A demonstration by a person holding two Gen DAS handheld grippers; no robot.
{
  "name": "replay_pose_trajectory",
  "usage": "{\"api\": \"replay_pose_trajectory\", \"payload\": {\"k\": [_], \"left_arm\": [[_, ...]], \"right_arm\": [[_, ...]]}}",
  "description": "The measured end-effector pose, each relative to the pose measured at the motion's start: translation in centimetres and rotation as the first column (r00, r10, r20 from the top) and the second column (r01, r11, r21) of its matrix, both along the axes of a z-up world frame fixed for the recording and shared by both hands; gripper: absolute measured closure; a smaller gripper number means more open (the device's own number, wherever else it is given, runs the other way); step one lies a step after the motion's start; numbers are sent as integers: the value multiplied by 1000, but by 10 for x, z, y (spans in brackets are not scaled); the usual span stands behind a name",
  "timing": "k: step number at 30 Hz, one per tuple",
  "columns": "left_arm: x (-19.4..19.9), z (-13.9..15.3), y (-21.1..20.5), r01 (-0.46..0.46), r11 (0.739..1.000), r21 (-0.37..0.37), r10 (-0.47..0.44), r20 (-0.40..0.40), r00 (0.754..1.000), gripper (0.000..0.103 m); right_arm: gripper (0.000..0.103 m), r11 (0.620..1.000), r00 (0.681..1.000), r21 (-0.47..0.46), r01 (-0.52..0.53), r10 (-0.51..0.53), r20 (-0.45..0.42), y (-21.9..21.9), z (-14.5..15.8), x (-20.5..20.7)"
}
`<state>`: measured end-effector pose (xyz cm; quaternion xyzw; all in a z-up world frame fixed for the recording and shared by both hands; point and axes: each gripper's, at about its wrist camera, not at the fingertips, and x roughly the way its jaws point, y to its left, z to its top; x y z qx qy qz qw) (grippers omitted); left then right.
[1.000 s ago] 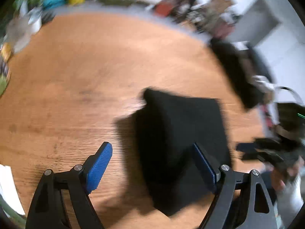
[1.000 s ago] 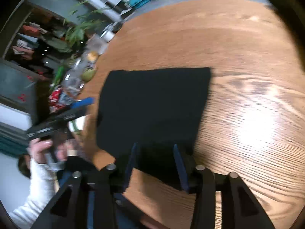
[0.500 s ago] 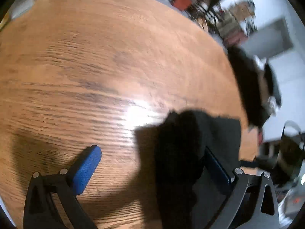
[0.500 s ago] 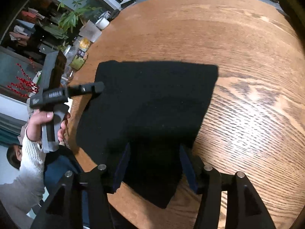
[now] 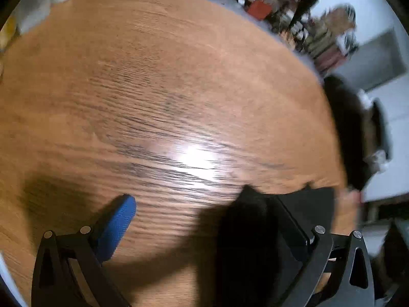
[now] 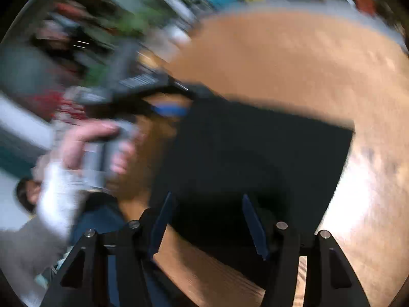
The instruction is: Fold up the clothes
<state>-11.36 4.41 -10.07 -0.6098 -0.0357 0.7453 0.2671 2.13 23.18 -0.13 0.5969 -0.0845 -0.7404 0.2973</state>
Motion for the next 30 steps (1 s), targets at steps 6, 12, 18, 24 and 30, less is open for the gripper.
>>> {"api": "replay_pose_trajectory", "payload": {"k": [6,12,18,24,30], "left_arm": [[-2,12,-12,-42,997,-61,36,-100,994,0],[3,42,-76,-188,968,167,197,-36,980,0],[20,32,-102,-194,933,303,165,120,979,0],[28,25,-105,-123,938,324,61,195,979,0],[44,17,-85,11,973,232,-48,155,987,0]], "right_arm": [[53,975,997,223,-18,35,-70,-26,-1,5],[45,971,994,234,57,-33,-107,-24,20,15],[35,933,982,359,15,54,-180,-61,45,10],[17,836,990,544,73,4,-139,-76,-4,-15],[20,920,993,376,114,-109,-34,-34,7,-32]]}}
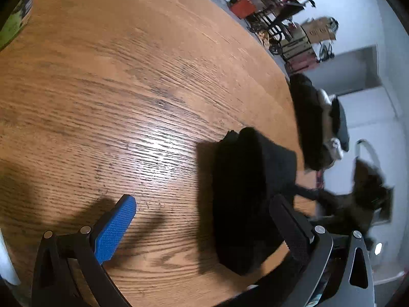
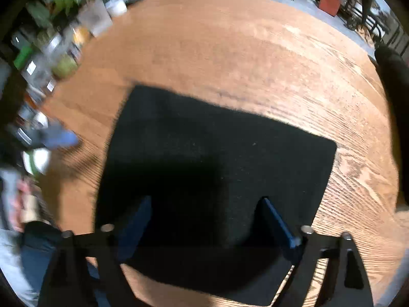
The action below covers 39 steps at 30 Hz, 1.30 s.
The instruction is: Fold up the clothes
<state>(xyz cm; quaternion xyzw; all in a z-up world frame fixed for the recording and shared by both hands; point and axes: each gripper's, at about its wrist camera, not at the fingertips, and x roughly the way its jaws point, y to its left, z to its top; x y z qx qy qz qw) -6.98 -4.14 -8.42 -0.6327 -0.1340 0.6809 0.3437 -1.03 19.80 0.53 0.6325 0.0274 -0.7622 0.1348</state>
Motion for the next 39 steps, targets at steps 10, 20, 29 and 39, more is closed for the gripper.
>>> {"api": "replay_pose_trajectory", "payload": {"k": [10,20,29,39], "left_arm": [[6,4,33,62,997,39,-62,3,998,0],[-8,-23,75,-46,891,-451,-59,-216,975,1],[9,25,52,-9,1000,29,12,-99,995,0],[1,-3,111,-70,924,-376,-32,-258,966,0]], "right_arm": [[22,999,998,-2,32,-32,-54,29,20,16],[20,998,993,-43,40,-45,-110,69,19,24],[19,972,983,-190,137,-157,-93,122,36,30],[18,900,946,-293,323,-315,75,180,11,19]]}}
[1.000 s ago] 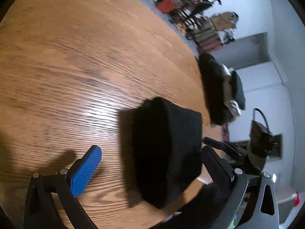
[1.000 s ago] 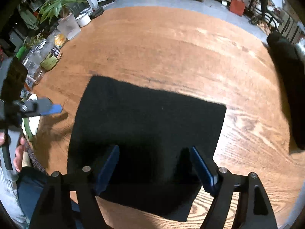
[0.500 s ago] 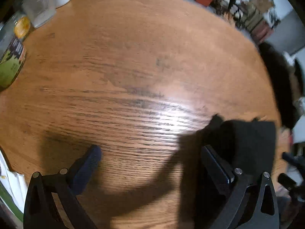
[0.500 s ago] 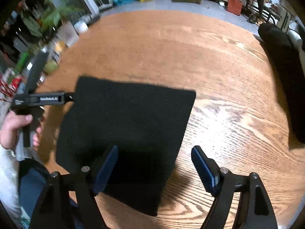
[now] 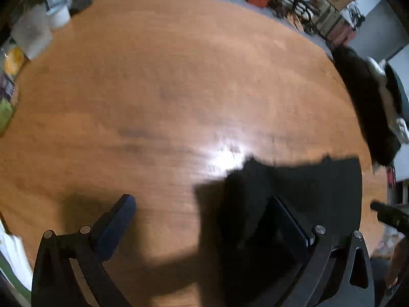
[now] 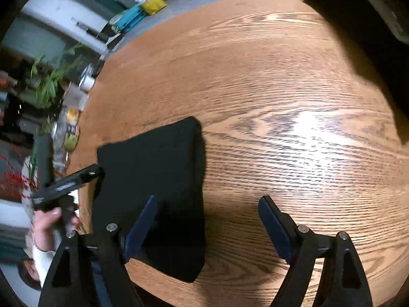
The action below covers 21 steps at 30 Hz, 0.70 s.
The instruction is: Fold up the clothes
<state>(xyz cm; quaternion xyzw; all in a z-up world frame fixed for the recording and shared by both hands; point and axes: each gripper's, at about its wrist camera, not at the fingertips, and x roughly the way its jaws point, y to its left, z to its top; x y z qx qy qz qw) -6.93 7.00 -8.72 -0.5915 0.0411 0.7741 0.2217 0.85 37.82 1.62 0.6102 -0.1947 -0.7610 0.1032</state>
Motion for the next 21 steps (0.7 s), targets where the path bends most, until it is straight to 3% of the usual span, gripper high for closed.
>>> {"api": "replay_pose_trajectory", "payload": {"k": [2,4,7,9,10,12,13,14,18,21], "left_arm": [[0,18,-13,-76,996,54,79,-61,995,0],[8,31,-32,-121,983,139,130,-60,990,0],[36,39,-51,-78,950,303,70,37,997,0],[66,34,-38,-28,939,342,5,69,998,0],[77,30,-30,5,954,301,-23,59,998,0],[96,21,-14,55,984,170,-57,11,998,0],[104,16,-6,65,995,78,-63,-36,997,0],[105,10,1,75,997,7,-74,-78,994,0],[94,2,-6,37,996,83,-38,12,999,0],[88,3,-16,-3,992,127,-5,65,998,0]], "right_arm": [[18,1000,1000,4,10,-10,-2,7,1,2],[18,1000,1000,20,4,-4,-3,6,-1,2],[18,999,1000,26,-26,26,6,0,-6,3],[18,997,998,31,-65,65,21,-5,-11,9],[19,995,995,32,-96,95,19,-9,-14,12],[33,983,984,32,-179,179,-15,-24,-16,13],[51,975,975,33,-220,221,-32,-32,-17,13],[58,967,966,21,-255,255,-41,-38,-18,13],[58,953,953,19,-302,302,-27,-55,-30,9],[44,958,961,82,-276,274,34,-60,-47,4]]}}
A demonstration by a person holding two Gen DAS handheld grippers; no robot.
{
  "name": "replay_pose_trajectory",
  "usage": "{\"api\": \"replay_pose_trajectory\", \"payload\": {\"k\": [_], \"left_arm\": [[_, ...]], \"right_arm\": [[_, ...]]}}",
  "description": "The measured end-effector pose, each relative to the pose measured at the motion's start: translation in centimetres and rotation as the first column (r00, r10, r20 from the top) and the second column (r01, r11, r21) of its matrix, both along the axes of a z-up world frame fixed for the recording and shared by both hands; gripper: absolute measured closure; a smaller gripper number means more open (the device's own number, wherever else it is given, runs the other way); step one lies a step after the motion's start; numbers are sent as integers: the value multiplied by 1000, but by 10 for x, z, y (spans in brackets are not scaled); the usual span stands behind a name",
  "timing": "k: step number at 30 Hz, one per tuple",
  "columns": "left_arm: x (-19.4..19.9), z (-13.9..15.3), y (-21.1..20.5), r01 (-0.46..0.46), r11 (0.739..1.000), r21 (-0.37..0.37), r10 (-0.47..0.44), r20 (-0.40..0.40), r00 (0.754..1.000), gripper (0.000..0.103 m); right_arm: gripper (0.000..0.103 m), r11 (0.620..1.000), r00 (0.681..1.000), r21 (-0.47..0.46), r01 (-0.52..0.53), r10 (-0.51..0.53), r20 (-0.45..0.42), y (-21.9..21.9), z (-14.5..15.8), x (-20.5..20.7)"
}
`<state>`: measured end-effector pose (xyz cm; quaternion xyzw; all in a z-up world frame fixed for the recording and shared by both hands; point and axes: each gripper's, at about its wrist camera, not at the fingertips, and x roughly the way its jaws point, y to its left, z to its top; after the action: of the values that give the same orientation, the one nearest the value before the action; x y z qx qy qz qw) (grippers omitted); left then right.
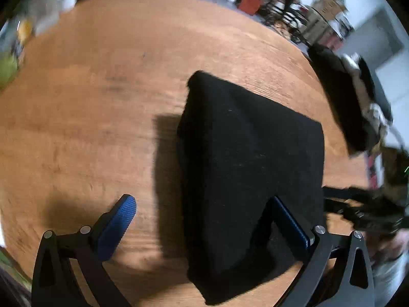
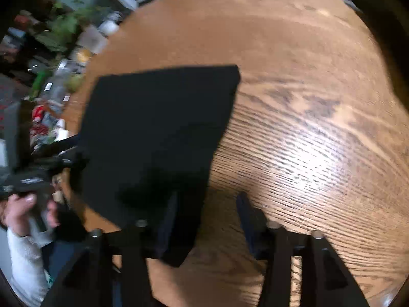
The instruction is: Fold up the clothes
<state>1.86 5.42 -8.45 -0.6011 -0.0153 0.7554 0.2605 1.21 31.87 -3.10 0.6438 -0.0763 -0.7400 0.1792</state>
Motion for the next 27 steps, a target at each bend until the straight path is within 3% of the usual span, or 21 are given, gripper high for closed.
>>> {"api": "replay_pose_trajectory", "payload": {"k": [2,4,7,9,12,14,17,19,20,22,24,26,27], "left_arm": [[0,8,-10,-31,999,19,31,15,999,0],[15,19,-17,-7,998,62,7,5,1000,0],[38,24,-24,33,994,104,-35,17,999,0],[51,22,-31,34,993,117,-36,16,999,0],[63,17,-33,49,983,174,-51,7,999,0],[68,16,-27,96,981,168,-93,-26,995,0],[70,6,-19,172,982,74,-170,-37,985,1],[71,2,-16,206,978,32,-203,-69,977,10],[74,3,-13,240,971,8,-238,-108,965,12],[88,10,-5,332,941,-60,-337,-236,912,13],[103,12,1,438,892,-108,-447,-334,830,13],[117,14,7,528,834,-161,-542,-417,730,13],[116,13,7,546,825,-143,-551,-420,722,13]], "right_arm": [[41,999,1000,-15,28,-28,6,6,3,1],[39,998,998,-27,59,-59,-2,13,9,3],[22,995,995,-49,92,-94,-45,24,23,11],[22,992,992,-74,103,-108,-59,29,29,14],[22,988,996,-129,86,-88,-11,25,28,15],[24,985,999,-175,11,-2,52,8,24,19],[27,989,997,-143,-49,56,48,-13,23,23],[27,992,996,-109,-68,73,49,-24,18,19],[26,994,996,-96,-53,59,65,-24,14,18],[21,997,995,-69,-20,27,98,-24,6,16],[21,996,994,-85,-9,18,106,-22,4,16],[21,996,995,-90,-7,16,103,-23,4,16],[20,996,995,-93,-5,15,103,-23,4,16]]}}
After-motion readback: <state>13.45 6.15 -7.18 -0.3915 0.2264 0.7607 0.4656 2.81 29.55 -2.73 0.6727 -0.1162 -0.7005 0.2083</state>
